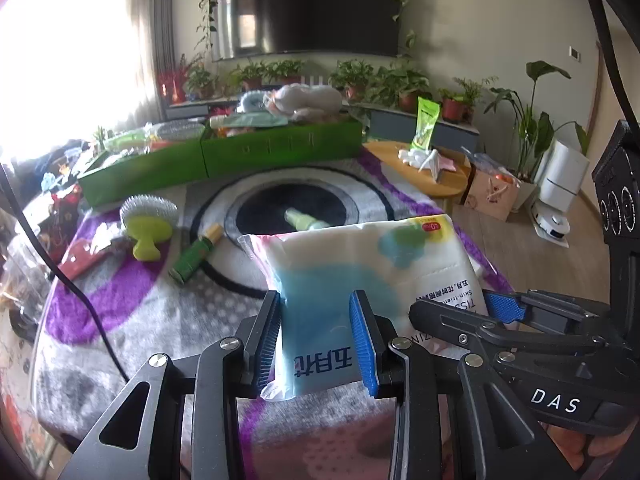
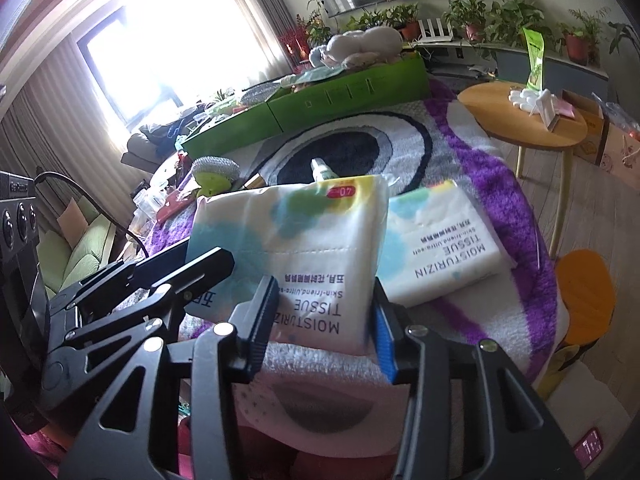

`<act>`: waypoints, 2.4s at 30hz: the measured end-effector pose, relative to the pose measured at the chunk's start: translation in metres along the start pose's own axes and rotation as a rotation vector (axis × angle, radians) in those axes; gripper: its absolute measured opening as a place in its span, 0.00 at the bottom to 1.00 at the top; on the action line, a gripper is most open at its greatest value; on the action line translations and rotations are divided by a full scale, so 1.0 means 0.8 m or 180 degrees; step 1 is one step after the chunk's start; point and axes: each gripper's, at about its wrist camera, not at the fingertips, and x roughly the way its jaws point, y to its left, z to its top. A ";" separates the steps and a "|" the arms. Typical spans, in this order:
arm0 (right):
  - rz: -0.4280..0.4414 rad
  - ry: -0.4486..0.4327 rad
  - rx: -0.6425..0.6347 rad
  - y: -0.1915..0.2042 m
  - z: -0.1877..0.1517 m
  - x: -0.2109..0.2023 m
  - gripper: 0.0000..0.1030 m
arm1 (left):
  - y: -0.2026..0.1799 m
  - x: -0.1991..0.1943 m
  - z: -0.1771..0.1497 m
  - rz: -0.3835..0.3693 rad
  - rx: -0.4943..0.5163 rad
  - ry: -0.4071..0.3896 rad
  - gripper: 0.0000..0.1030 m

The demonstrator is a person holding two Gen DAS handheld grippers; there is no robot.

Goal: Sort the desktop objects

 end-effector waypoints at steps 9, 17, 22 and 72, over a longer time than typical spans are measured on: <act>0.0038 -0.0110 -0.0137 0.018 0.026 0.001 0.43 | 0.020 -0.008 0.020 0.0083 -0.0040 -0.0159 0.33; 0.0091 -0.0146 -0.0237 0.032 0.044 0.010 0.43 | 0.036 -0.009 0.033 0.0156 -0.0066 -0.0235 0.33; 0.0125 -0.0133 -0.0259 0.042 0.055 0.016 0.43 | 0.047 -0.009 0.043 0.0211 -0.0057 -0.0253 0.33; 0.0308 -0.0087 -0.0406 0.127 0.165 0.094 0.45 | 0.171 0.014 0.133 0.0346 -0.0327 -0.0432 0.33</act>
